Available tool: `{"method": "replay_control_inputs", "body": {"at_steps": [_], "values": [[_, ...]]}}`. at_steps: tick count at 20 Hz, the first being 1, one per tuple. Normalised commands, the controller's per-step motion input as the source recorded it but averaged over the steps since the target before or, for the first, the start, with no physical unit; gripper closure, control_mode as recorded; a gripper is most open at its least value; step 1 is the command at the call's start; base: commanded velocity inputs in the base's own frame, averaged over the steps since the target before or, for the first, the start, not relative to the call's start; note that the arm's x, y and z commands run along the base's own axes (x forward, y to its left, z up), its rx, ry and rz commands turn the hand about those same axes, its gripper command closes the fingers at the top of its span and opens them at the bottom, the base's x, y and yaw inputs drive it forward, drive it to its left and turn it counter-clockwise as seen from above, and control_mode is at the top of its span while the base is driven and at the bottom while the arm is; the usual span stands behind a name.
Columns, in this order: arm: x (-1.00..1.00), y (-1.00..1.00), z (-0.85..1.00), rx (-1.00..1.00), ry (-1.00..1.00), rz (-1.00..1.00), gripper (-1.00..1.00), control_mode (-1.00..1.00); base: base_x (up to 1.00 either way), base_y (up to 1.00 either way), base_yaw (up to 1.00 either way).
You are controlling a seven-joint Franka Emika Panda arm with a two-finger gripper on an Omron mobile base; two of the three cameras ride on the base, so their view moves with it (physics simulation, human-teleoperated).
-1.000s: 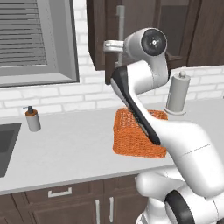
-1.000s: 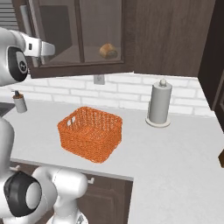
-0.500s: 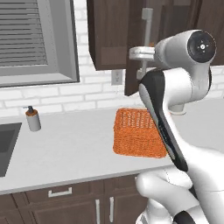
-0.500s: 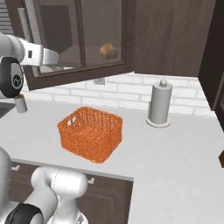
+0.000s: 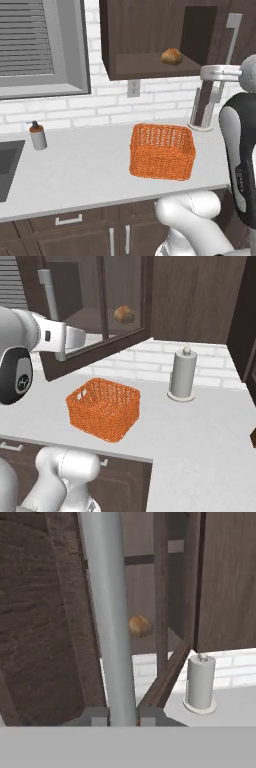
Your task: Open the cabinet, pick up the bread from the cabinet and place it in the basket. Then move the basket to the dining counter.
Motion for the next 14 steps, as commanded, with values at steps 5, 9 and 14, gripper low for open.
{"method": "replay_control_inputs", "body": {"at_steps": [5,9,14], "values": [[-0.93,-0.24,0.0,0.0,0.04,-0.04,-1.0,-1.0,0.0,0.0,0.0],[-1.0,0.04,0.0,0.02,0.0,-0.14,-1.0,-1.0,0.0,0.0,0.0],[-0.52,0.81,-0.06,0.0,0.03,-0.22,-1.0,-1.0,0.0,0.0,0.0]]}}
